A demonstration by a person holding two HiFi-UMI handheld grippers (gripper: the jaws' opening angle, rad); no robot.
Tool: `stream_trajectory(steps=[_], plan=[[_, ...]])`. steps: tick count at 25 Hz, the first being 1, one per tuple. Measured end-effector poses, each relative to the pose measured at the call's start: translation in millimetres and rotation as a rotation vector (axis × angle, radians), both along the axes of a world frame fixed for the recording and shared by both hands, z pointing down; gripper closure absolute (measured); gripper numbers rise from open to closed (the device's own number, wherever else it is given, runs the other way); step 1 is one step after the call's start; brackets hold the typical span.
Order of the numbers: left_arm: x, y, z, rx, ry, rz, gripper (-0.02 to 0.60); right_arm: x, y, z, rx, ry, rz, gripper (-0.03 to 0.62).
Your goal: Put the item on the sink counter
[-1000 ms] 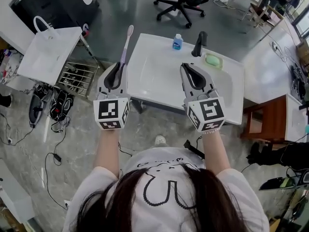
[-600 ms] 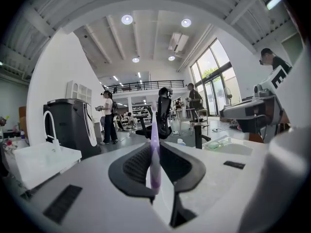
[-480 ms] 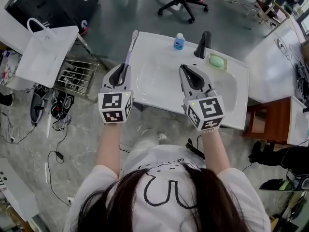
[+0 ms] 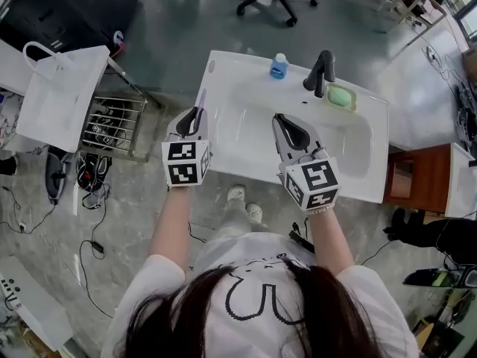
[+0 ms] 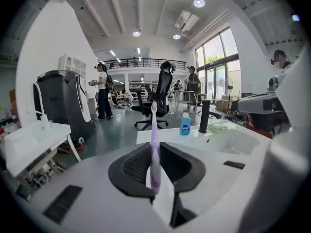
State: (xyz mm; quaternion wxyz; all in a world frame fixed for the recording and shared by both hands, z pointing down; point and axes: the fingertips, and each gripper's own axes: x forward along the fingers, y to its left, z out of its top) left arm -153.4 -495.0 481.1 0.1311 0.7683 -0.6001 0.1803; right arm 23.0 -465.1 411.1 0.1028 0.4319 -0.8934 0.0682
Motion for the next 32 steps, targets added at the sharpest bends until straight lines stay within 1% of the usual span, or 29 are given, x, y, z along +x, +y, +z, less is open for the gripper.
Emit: stream_trajectory(steps=[4,10,17,22,25,29,32], plan=[[-2,-19,29,-0.075,0.01,-0.001,0.517,-7,-12,14,-0.035,-0.001,0.014,0.56],[-5,-48,62,-0.177,0.026,-0.01,0.517,-17,-28,23,-0.058,0.012,0.02,0.56],[-1,-74,94,-0.29,0.026,-0.004,0.517,-15,-43,32,-0.087,0.028,0.045,0.56],[3,-87,111,-0.377,0.015,-0.002,0.517,-9,-55,34,-0.1,0.04,0.043,0.56],[3,-95,118,-0.421,-0.004,-0.006,0.517,-5,-62,34,-0.107,0.048,0.048,0.56],[2,-96,125,-0.48,-0.02,-0.015,0.517,-2,-69,33,-0.116,0.061,0.051,0.56],[2,-98,129,-0.498,-0.021,-0.03,0.517,0,-73,33,-0.119,0.057,0.057,0.56]])
